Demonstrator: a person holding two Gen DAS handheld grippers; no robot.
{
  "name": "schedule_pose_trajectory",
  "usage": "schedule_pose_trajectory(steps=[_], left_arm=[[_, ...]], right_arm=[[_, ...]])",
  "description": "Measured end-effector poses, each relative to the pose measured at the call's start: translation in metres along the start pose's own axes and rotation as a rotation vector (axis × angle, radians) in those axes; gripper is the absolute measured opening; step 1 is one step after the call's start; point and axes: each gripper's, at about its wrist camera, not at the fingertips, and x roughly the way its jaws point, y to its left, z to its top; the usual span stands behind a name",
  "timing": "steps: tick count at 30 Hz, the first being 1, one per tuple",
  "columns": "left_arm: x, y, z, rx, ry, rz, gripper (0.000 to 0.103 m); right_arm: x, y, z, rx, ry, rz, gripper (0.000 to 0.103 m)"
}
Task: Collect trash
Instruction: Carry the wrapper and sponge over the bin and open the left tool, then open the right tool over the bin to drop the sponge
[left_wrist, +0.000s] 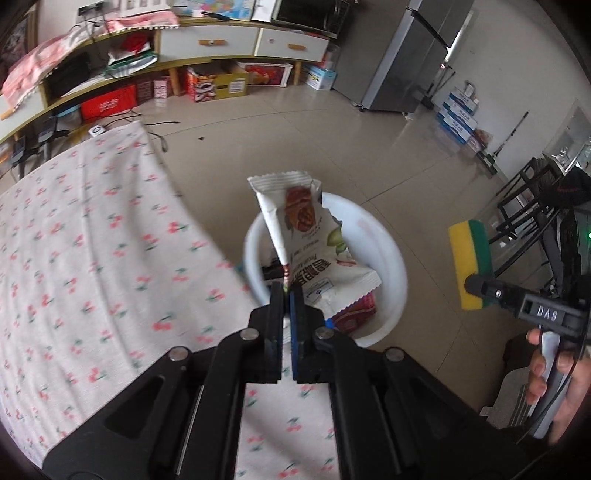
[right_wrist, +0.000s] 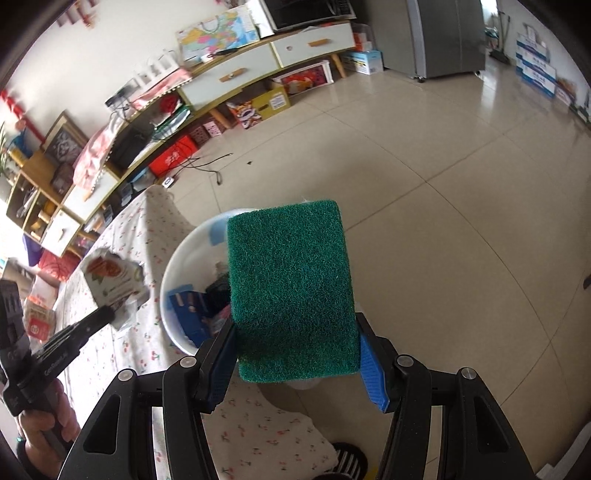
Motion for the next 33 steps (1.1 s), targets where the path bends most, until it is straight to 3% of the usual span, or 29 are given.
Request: schedule_pose_trajectory(steps=[7,8,9,11,15,17,18,30,31,33], left_arm=[[0.033,-0.009,0.015,-0.005,0.037,-0.023,0.005],[0.034,-0.006,0.016,-0.014,0.036,-0.021,0.017],[0.034,-0.006,0.016,-0.019,0.033,-0.019,0.038],[0.026,-0.006,0.013,-0.023,0.006,-0.01,0.059],[0.004,0.002,0.005,-0.018,-0.018,0.011,0.063],[-0.007,0.011,-0.001,-0.025,-0.028,0.031,0.073],[-0.011,0.016,-0.004,-0.029,-0.034,0.045,0.078],[-0.079,0.078,-0.063,-0.14,-0.062,0.242,0.097],[-0.083,0.082,-0.068,-0.15,-0.066,0.248,0.097],[-0.092,0.091,-0.079,-0.172,-0.069,0.26,0.097]], right_arm=[[0.004,-0.015,0.003,0.021,0.01,-0.003,0.06],[0.004,-0.015,0.004,0.021,0.01,-0.004,0.06],[0.005,-0.014,0.005,0.02,0.011,-0.005,0.06],[0.007,-0.012,0.007,0.013,0.016,-0.004,0.06],[0.012,-0.005,0.009,0.0,0.029,-0.001,0.06],[0.016,0.003,0.012,-0.016,0.036,0.008,0.06],[0.018,0.009,0.014,-0.03,0.039,0.012,0.06],[0.069,0.06,0.038,-0.058,0.075,0.036,0.062],[0.071,0.062,0.039,-0.054,0.072,0.045,0.063],[0.071,0.067,0.04,-0.049,0.058,0.045,0.075]])
